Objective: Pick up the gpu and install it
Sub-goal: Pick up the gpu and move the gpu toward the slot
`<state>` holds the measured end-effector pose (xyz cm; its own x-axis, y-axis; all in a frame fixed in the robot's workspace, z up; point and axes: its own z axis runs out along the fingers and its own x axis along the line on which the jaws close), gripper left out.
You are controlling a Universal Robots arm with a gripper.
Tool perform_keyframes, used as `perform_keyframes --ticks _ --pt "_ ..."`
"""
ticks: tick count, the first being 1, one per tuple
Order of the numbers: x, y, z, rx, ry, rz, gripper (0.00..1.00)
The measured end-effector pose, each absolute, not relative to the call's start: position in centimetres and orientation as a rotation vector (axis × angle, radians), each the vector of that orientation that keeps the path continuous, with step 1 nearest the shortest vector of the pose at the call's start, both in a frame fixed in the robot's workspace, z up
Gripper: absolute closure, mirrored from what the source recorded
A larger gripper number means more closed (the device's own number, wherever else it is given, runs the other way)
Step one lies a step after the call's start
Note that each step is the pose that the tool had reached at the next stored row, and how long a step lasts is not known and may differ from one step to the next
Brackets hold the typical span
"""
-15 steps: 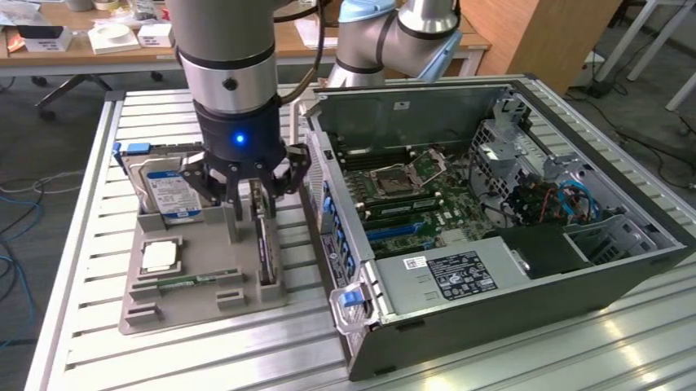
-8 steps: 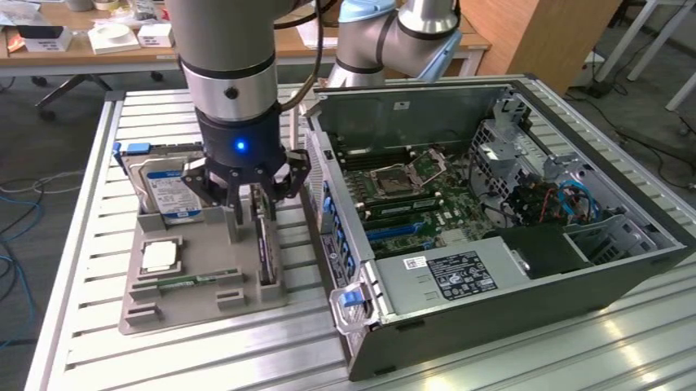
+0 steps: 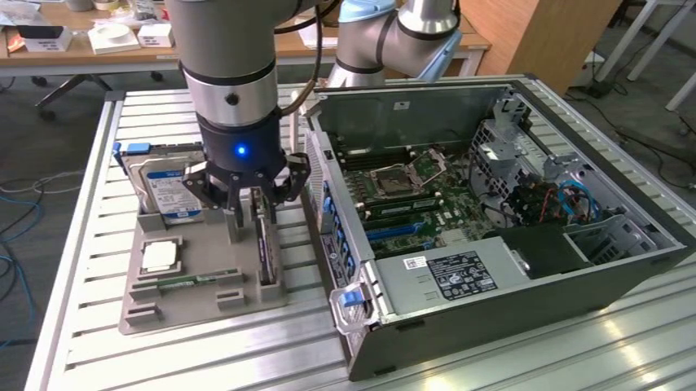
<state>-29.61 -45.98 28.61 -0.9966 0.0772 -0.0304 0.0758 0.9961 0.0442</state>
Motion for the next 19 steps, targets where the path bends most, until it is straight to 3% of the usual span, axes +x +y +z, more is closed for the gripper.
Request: perform_keyframes --ticks 19 --pt "-29.4 -46.0 27.5 0.119 3.107 0.067 0.53"
